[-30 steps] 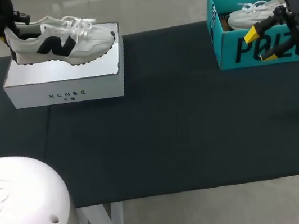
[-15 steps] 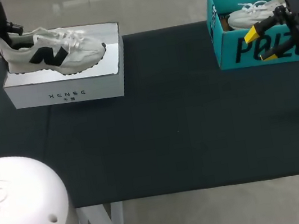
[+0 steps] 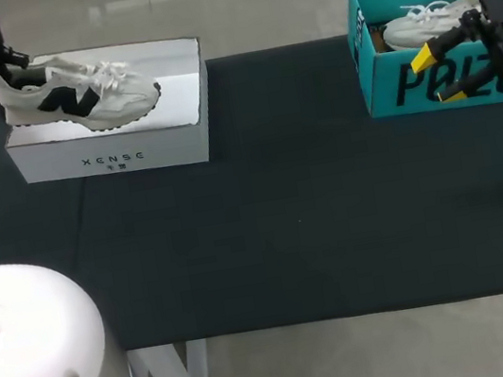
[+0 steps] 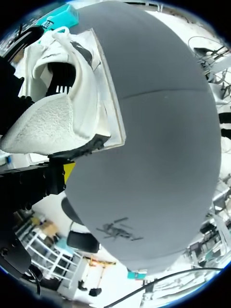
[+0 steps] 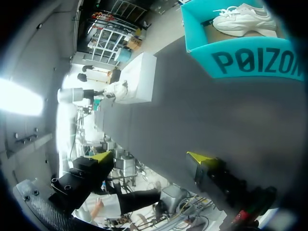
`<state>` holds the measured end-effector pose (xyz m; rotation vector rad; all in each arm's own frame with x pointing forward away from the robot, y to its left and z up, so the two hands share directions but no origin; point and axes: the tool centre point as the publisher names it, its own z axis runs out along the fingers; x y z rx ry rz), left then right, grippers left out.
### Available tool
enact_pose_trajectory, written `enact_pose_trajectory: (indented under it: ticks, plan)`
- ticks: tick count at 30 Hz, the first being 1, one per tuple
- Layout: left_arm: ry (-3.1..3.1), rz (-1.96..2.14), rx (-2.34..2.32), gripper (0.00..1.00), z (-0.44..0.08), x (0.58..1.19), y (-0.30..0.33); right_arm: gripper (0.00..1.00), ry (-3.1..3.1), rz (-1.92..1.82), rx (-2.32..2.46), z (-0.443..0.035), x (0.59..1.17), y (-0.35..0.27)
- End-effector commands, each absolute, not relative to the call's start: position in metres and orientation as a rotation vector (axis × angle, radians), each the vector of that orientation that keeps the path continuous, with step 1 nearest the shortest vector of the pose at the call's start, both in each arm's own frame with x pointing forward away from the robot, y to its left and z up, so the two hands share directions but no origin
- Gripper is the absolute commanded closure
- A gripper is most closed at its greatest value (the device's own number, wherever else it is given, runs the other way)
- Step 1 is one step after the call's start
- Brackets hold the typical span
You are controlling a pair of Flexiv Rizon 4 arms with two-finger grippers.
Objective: Take the shoe out of the shoebox, open the shoe tongue, remove and reinsert the insole, then place the shoe into the shoebox
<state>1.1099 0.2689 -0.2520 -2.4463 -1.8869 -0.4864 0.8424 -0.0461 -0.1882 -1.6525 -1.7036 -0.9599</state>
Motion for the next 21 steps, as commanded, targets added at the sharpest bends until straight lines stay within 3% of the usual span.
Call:
enact_pose_trajectory:
  ticks: [1,21]
  plan:
    - [-1.880,-0.456,-2.452,1.00,-0.259,1.134,0.270,0.00,-1.705,-0.955,-1.654,-0.189,0.844,-0.046]
    - [-1.755,-0.373,-2.557,1.00,-0.331,1.128,0.233,0.00,-1.705,-0.955,-1.654,-0.189,0.844,-0.046]
